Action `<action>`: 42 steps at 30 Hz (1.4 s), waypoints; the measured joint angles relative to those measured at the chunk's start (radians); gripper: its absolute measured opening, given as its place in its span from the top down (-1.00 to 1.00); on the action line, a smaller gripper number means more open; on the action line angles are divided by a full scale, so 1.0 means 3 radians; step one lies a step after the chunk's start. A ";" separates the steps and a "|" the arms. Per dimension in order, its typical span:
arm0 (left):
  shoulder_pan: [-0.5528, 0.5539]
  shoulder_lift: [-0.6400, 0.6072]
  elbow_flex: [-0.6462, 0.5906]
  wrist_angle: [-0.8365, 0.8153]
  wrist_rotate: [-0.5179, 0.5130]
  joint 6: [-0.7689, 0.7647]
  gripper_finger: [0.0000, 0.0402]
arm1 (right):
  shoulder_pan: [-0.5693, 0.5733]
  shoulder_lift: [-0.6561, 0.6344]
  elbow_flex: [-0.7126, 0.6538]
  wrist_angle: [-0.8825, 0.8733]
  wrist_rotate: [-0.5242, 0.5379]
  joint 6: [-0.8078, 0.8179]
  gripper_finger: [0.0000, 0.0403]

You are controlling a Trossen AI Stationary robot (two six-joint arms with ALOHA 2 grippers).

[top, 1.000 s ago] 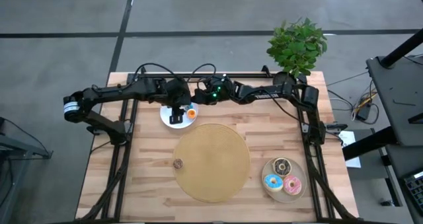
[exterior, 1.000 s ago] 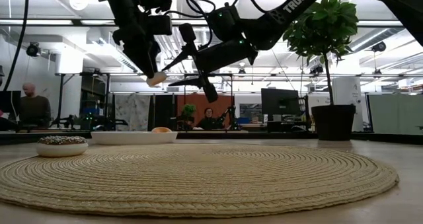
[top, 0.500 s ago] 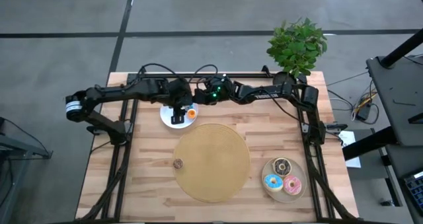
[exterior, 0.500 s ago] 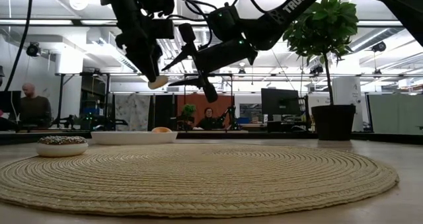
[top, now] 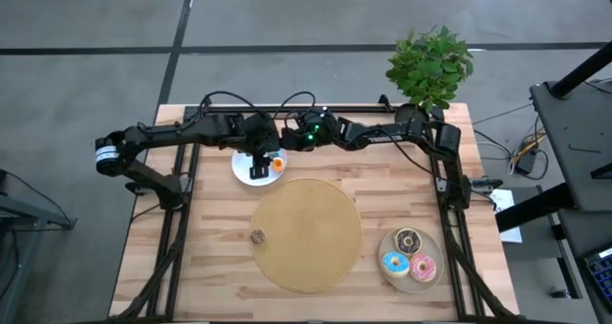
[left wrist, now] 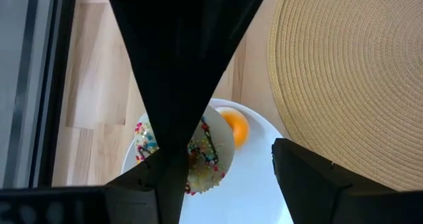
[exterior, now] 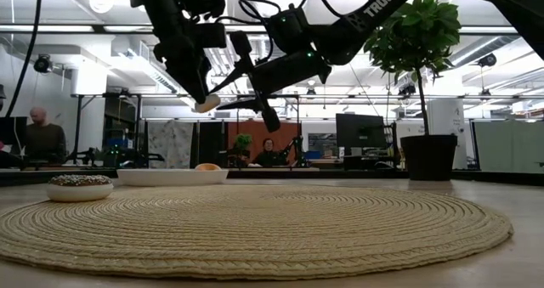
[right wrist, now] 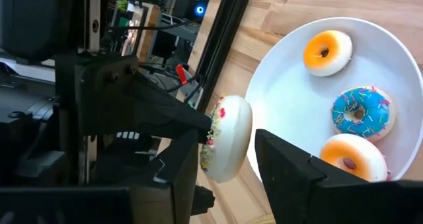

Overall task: Pick & Place donuts
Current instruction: Put the small white donut into the white plate

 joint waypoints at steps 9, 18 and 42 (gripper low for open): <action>0.0000 0.0000 0.0000 0.0023 0.0000 -0.0011 0.05 | 0.0000 0.0000 -0.0003 -0.0006 0.0005 0.0000 0.44; 0.0000 0.0000 0.0000 0.0031 -0.0003 -0.0010 0.05 | 0.0001 -0.0001 -0.0004 -0.0011 0.0008 -0.0001 0.64; 0.0049 -0.0081 0.0365 -0.0466 -0.0087 -0.0111 0.05 | -0.0030 0.0001 -0.0020 -0.0028 0.0012 -0.0054 0.77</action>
